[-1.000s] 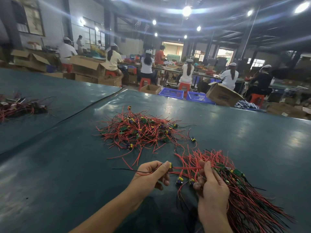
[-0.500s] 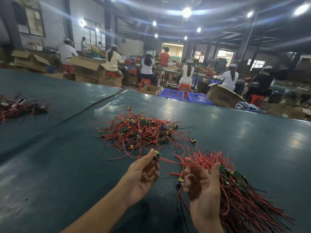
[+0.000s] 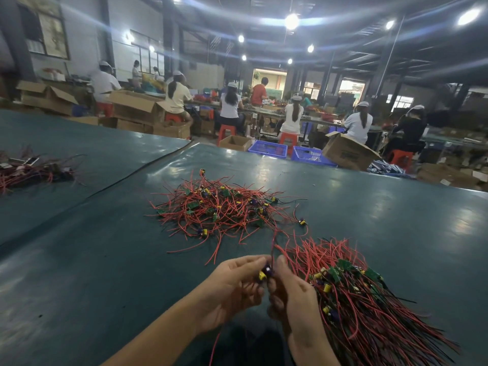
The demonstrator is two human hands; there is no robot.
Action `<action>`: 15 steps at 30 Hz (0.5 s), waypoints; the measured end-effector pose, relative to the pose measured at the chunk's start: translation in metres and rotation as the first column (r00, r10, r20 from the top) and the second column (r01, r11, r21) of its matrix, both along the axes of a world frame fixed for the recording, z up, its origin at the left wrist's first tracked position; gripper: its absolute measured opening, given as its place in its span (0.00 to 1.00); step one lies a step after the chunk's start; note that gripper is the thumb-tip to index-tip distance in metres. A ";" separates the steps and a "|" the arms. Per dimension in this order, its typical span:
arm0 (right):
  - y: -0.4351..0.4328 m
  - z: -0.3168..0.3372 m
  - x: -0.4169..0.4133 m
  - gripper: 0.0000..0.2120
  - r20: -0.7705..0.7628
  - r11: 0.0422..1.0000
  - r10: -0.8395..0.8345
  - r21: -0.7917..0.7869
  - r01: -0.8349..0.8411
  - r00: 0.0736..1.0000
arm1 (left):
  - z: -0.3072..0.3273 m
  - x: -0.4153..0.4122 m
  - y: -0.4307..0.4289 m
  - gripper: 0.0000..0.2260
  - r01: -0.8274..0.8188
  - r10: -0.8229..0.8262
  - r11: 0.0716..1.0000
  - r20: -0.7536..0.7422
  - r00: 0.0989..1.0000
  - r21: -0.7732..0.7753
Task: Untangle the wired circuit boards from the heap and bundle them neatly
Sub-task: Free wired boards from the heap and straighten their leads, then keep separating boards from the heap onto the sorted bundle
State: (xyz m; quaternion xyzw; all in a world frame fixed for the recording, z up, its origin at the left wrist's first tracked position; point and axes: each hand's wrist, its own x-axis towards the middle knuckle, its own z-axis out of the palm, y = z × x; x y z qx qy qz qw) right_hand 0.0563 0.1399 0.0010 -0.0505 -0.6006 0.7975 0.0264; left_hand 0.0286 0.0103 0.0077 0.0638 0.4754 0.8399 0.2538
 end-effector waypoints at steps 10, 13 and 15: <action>-0.003 -0.001 0.000 0.10 0.001 1.000 -0.024 -0.004 0.024 1.000 | 0.004 0.005 -0.001 0.20 0.014 -0.032 0.968 -0.064 0.997 -0.250; -0.002 0.000 0.001 0.12 -0.017 0.999 -0.043 0.019 0.043 0.999 | 0.005 0.006 -0.004 0.21 -0.001 -0.027 0.959 -0.096 0.995 -0.282; 0.000 -0.002 0.000 0.13 -0.010 0.997 -0.065 0.049 0.066 0.998 | 0.006 0.007 -0.005 0.20 0.000 -0.032 0.954 -0.104 0.994 -0.301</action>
